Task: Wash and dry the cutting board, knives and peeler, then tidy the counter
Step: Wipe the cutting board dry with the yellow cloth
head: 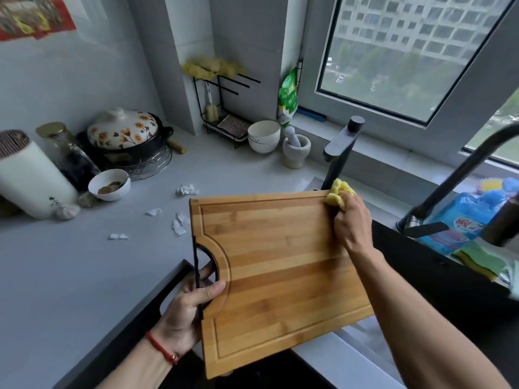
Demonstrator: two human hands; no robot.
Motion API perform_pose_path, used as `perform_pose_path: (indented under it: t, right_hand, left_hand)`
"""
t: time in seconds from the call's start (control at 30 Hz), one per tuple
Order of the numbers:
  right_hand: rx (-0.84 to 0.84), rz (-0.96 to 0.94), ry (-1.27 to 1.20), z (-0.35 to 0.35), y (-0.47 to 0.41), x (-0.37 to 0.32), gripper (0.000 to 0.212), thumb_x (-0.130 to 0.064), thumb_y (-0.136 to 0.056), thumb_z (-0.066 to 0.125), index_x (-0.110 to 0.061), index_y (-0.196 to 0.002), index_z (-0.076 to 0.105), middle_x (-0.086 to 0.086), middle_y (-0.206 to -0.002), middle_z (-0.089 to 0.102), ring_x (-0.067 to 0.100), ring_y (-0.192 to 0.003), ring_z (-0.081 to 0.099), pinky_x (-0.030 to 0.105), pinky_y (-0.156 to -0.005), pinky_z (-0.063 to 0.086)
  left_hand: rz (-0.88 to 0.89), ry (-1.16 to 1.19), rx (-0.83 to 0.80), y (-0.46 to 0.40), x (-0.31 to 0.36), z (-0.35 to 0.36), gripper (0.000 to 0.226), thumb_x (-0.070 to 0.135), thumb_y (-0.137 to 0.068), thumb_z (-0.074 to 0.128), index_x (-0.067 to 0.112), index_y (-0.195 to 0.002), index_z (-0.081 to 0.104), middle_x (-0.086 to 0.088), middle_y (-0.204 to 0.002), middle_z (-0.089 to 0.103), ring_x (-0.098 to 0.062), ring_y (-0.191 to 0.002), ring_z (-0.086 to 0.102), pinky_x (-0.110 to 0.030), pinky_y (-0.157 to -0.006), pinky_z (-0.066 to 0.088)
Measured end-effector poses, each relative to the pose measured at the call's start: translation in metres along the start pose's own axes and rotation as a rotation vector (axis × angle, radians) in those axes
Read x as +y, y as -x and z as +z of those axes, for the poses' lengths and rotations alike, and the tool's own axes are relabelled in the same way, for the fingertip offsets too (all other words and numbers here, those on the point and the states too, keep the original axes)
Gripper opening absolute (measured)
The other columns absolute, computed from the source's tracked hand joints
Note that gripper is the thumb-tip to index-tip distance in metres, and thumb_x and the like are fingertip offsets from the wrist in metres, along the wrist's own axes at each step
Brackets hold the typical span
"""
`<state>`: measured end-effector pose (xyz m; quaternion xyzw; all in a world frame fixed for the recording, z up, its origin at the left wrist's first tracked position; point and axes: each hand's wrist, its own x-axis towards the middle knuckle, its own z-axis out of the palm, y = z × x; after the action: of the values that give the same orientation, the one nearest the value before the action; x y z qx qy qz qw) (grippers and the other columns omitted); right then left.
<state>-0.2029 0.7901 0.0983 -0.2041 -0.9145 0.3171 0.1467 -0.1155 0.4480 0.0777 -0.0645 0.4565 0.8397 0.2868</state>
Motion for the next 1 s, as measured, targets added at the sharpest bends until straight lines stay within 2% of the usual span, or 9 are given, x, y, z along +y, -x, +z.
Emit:
perform_pose_path:
  t: [0.13, 0.23, 0.3, 0.4, 0.53, 0.7, 0.87, 0.93, 1.0]
  right_hand:
    - [-0.247, -0.23, -0.191, 0.04, 0.074, -0.059, 0.054, -0.008, -0.094, 0.049, -0.019, -0.146, 0.052, 0.012, -0.148, 0.049, 0.031, -0.138, 0.045, 0.034, -0.116, 0.035]
    - [-0.45, -0.665, -0.166, 0.065, 0.147, -0.087, 0.072, -0.009, -0.083, 0.04, -0.035, -0.15, 0.04, -0.002, -0.161, 0.034, 0.019, -0.153, 0.024, 0.025, -0.126, 0.014]
    - [-0.428, -0.803, -0.161, 0.059, 0.141, -0.068, 0.068, -0.007, -0.09, 0.04, -0.037, -0.151, 0.04, -0.007, -0.161, 0.033, 0.014, -0.153, 0.023, 0.028, -0.126, 0.017]
    - [-0.223, -0.45, -0.094, 0.028, 0.083, -0.014, 0.054, -0.001, -0.098, 0.052, -0.027, -0.145, 0.055, 0.003, -0.156, 0.044, 0.026, -0.144, 0.04, 0.044, -0.12, 0.034]
    - [-0.147, -0.031, -0.031, -0.005, 0.033, 0.029, 0.052, -0.001, -0.098, 0.05, -0.021, -0.145, 0.056, 0.009, -0.155, 0.046, 0.037, -0.138, 0.045, 0.046, -0.118, 0.034]
    - [-0.274, -0.413, -0.141, 0.031, 0.134, -0.036, 0.042, -0.01, -0.094, 0.06, -0.017, -0.136, 0.063, 0.007, -0.141, 0.056, 0.029, -0.132, 0.052, 0.024, -0.108, 0.035]
    - [-0.457, -0.971, -0.149, 0.033, 0.165, -0.029, 0.043, -0.01, -0.104, 0.028, -0.011, -0.13, 0.062, 0.006, -0.152, 0.05, 0.027, -0.151, 0.033, 0.043, -0.125, 0.023]
    - [-0.315, -0.845, -0.076, 0.015, 0.137, 0.01, 0.034, -0.008, -0.106, 0.036, -0.012, -0.126, 0.064, 0.012, -0.143, 0.059, 0.031, -0.14, 0.049, 0.038, -0.118, 0.037]
    - [-0.18, -0.447, -0.056, -0.006, 0.1, 0.044, 0.04, 0.012, -0.09, 0.062, -0.011, -0.123, 0.07, 0.017, -0.131, 0.066, 0.039, -0.12, 0.065, 0.035, -0.102, 0.05]
  left_hand:
    - [0.034, -0.023, -0.006, -0.012, 0.002, 0.005, 0.051, 0.007, -0.084, 0.068, 0.01, -0.135, 0.063, -0.026, -0.13, 0.065, -0.044, -0.117, 0.065, -0.053, -0.092, 0.056]
    - [0.049, 0.08, 0.086, -0.02, -0.009, 0.007, 0.039, 0.002, -0.083, 0.062, 0.009, -0.12, 0.074, -0.029, -0.121, 0.068, -0.039, -0.105, 0.071, -0.048, -0.084, 0.061]
    - [0.035, 0.12, 0.109, -0.02, -0.013, 0.008, 0.037, 0.008, -0.085, 0.059, 0.008, -0.119, 0.074, -0.029, -0.125, 0.067, -0.04, -0.107, 0.071, -0.047, -0.081, 0.062]
    - [0.079, 0.05, 0.123, -0.02, -0.009, 0.003, 0.045, 0.007, -0.09, 0.055, 0.011, -0.134, 0.064, -0.026, -0.134, 0.063, -0.043, -0.117, 0.065, -0.052, -0.091, 0.058]
    - [0.143, -0.01, 0.126, -0.018, 0.0, 0.008, 0.046, 0.01, -0.09, 0.056, 0.015, -0.134, 0.065, -0.023, -0.132, 0.065, -0.042, -0.116, 0.066, -0.048, -0.086, 0.06]
    - [0.12, 0.039, 0.202, -0.031, -0.002, 0.008, 0.046, 0.012, -0.088, 0.057, 0.013, -0.133, 0.065, -0.023, -0.13, 0.066, -0.041, -0.113, 0.067, -0.051, -0.087, 0.059]
    - [0.099, 0.146, 0.213, -0.038, -0.005, 0.003, 0.048, 0.015, -0.088, 0.057, 0.009, -0.136, 0.062, -0.021, -0.127, 0.068, -0.039, -0.109, 0.07, -0.05, -0.084, 0.06]
    - [0.111, 0.07, 0.217, -0.036, 0.0, 0.0, 0.045, 0.017, -0.089, 0.056, 0.015, -0.132, 0.066, -0.02, -0.131, 0.066, -0.04, -0.115, 0.067, -0.051, -0.086, 0.06]
    - [0.135, 0.014, 0.203, -0.035, 0.006, 0.0, 0.042, 0.018, -0.09, 0.055, 0.017, -0.13, 0.068, -0.02, -0.133, 0.065, -0.04, -0.118, 0.066, -0.048, -0.085, 0.061]
